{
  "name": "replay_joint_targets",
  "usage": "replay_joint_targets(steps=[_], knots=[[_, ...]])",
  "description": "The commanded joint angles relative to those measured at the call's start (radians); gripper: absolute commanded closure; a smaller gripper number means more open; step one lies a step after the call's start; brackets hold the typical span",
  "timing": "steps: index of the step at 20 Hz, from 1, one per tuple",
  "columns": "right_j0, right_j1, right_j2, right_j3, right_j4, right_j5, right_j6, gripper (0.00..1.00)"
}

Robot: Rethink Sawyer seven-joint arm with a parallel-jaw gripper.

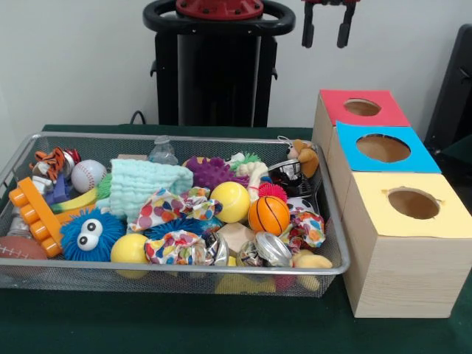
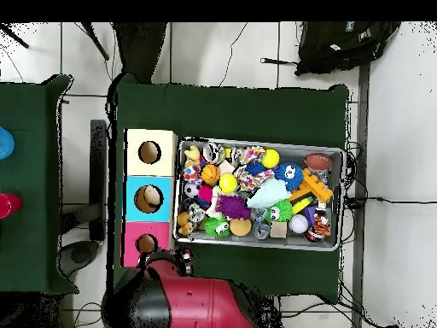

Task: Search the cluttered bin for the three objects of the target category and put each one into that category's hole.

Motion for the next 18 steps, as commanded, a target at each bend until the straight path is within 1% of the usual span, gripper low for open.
replay_joint_targets(steps=[1, 4, 9, 18], knots=[[-0.063, 0.103, 0.028, -0.023, -0.048, -0.114, 0.113, 0.00], [-0.065, 0.113, 0.023, -0.022, -0.054, -0.135, 0.116, 0.00], [-0.088, 0.155, 0.022, -0.013, -0.070, -0.202, 0.114, 0.00], [-0.114, 0.173, 0.009, -0.021, -0.114, -0.199, 0.093, 0.00]])
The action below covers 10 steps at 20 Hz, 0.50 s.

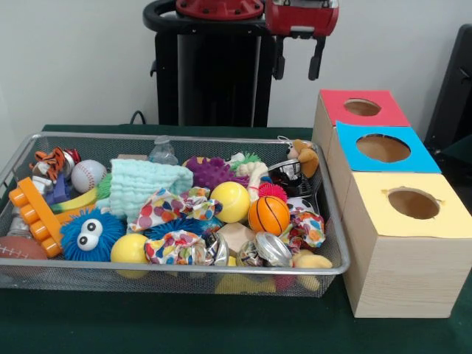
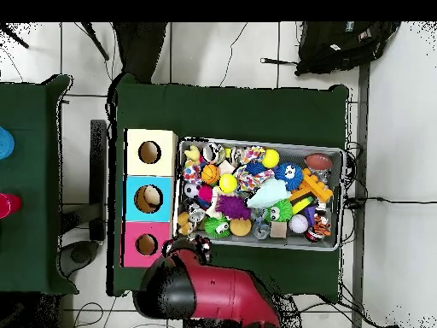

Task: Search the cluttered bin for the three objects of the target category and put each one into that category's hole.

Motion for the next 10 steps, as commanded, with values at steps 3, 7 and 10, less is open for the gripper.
replay_joint_targets(steps=[3, 7, 10], knots=[[-0.065, 0.072, 0.032, -0.029, -0.082, -0.021, 0.066, 0.00], [-0.104, 0.094, 0.067, -0.041, -0.091, 0.016, 0.033, 0.00], [-0.121, 0.104, 0.079, -0.043, -0.098, 0.019, 0.035, 0.00]])
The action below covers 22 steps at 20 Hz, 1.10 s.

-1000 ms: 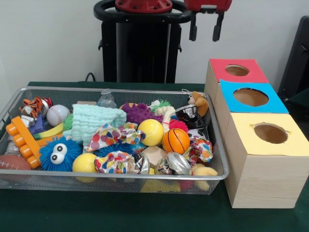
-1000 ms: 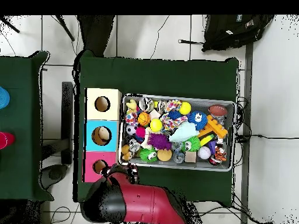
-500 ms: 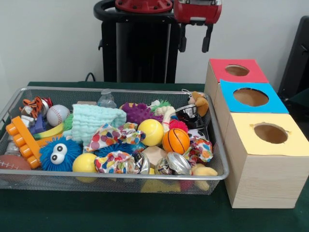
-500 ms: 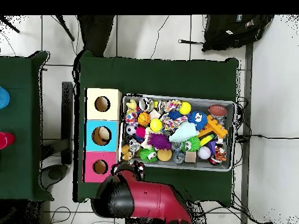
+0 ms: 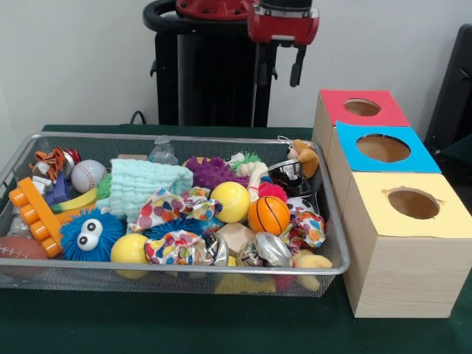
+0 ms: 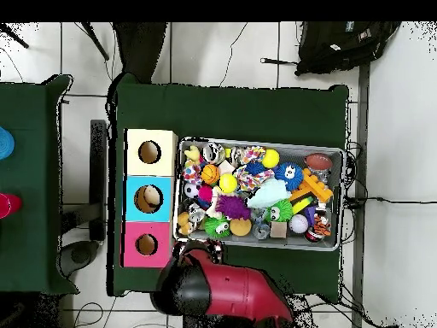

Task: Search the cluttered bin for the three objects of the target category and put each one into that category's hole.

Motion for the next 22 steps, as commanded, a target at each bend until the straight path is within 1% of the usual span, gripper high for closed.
replay_joint_targets(steps=[1, 2, 5, 8, 12, 19, 22], knots=[[-0.067, 0.071, 0.074, -0.050, -0.059, 0.013, 0.036, 0.00], [-0.070, 0.074, 0.071, -0.055, -0.065, 0.011, 0.037, 0.00], [-0.115, 0.090, 0.096, -0.054, -0.069, 0.005, 0.023, 0.00], [-0.129, 0.099, 0.097, -0.057, -0.080, 0.003, 0.025, 0.00], [-0.122, 0.096, 0.087, -0.073, -0.099, -0.005, 0.036, 0.00], [-0.128, 0.136, 0.076, -0.078, -0.146, -0.065, 0.051, 0.00], [-0.140, 0.145, 0.081, -0.084, -0.165, -0.069, 0.046, 0.00]])
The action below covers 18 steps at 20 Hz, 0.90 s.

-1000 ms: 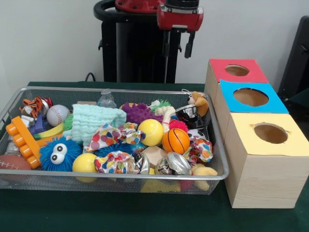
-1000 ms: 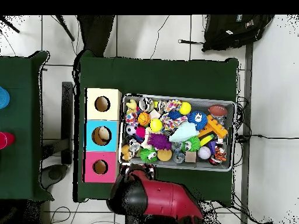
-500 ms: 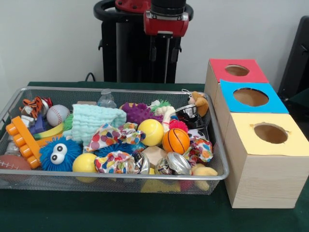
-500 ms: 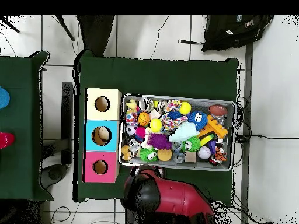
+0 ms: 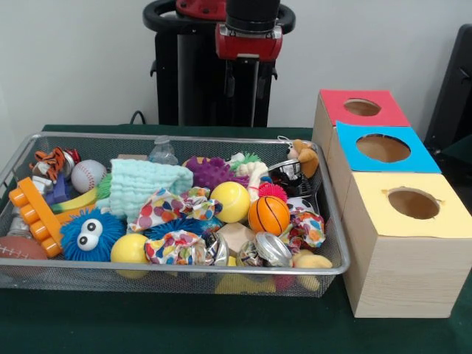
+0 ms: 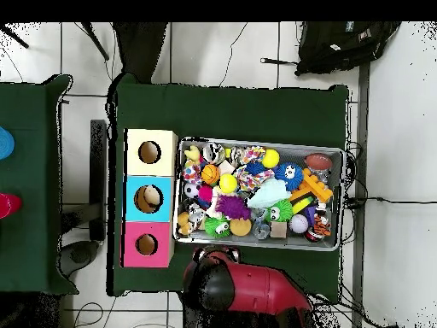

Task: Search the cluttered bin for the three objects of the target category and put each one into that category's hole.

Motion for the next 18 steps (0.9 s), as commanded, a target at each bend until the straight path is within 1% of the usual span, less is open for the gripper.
replay_joint_targets(steps=[1, 4, 7, 11, 18], knots=[[-0.046, 0.058, 0.074, -0.082, -0.077, -0.074, 0.045, 0.00], [-0.063, 0.073, 0.081, -0.091, -0.091, -0.087, 0.047, 0.00], [-0.105, 0.091, 0.104, -0.102, -0.113, -0.099, 0.027, 0.00], [-0.142, 0.096, 0.123, -0.120, -0.138, -0.089, 0.013, 0.00], [-0.174, 0.126, 0.148, -0.156, -0.173, -0.092, 0.016, 0.00]])
